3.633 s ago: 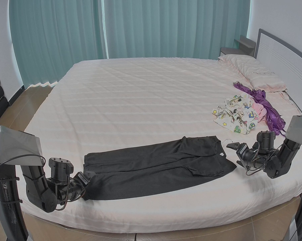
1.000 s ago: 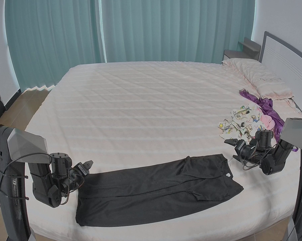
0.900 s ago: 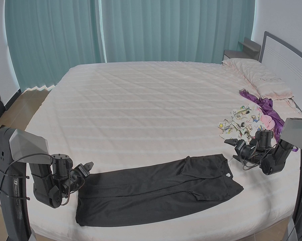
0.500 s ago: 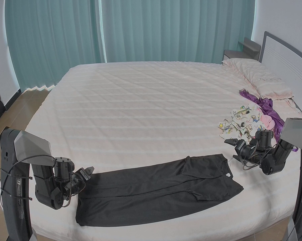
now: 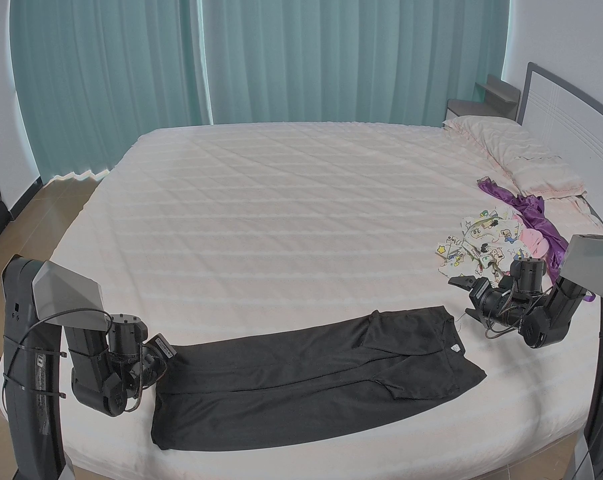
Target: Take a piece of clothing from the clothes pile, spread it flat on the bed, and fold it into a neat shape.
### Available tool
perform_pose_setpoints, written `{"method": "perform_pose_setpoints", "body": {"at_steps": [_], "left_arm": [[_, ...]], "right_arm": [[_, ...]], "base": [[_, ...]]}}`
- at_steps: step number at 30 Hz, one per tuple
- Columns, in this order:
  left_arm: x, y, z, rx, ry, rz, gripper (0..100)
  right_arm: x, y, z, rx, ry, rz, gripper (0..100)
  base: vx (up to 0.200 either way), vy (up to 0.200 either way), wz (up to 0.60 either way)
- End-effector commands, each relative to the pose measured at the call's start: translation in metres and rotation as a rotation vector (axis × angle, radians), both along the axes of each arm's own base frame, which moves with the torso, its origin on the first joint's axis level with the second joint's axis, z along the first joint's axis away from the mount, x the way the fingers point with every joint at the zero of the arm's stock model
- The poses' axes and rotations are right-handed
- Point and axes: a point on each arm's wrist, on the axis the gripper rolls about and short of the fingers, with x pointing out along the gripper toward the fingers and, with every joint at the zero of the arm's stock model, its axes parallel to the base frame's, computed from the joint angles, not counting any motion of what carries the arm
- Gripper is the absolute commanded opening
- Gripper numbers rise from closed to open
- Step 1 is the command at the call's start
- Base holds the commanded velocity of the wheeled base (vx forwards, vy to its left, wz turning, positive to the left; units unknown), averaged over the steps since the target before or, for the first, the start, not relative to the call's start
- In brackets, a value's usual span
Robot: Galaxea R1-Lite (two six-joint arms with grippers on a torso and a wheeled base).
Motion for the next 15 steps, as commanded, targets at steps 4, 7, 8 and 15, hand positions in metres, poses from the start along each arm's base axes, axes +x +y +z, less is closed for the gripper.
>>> {"method": "perform_pose_setpoints", "body": {"at_steps": [4,7,8,15], "left_arm": [[-0.0004,0.0005,-0.0003,-0.006,0.001,0.007,0],[-0.0018,0.0002,0.0002,-0.006,0.004,0.006,0],[-0.0018,0.0002,0.0002,-0.006,0.004,0.006,0],[-0.0022,0.0007,0.0014,-0.027,0.001,0.023,0]], "right_arm": [[0.0005,-0.0001,-0.0001,0.0,-0.002,0.0,100],[0.0005,-0.0001,-0.0001,0.001,-0.001,-0.001,100],[0.0005,-0.0001,-0.0001,0.001,-0.001,-0.001,100],[0.0002,-0.0001,0.0002,0.001,-0.001,-0.001,100]], "base": [[0.0,0.0,0.0],[0.0,0.0,0.0],[0.0,0.0,0.0],[0.0,0.0,0.0]]}}
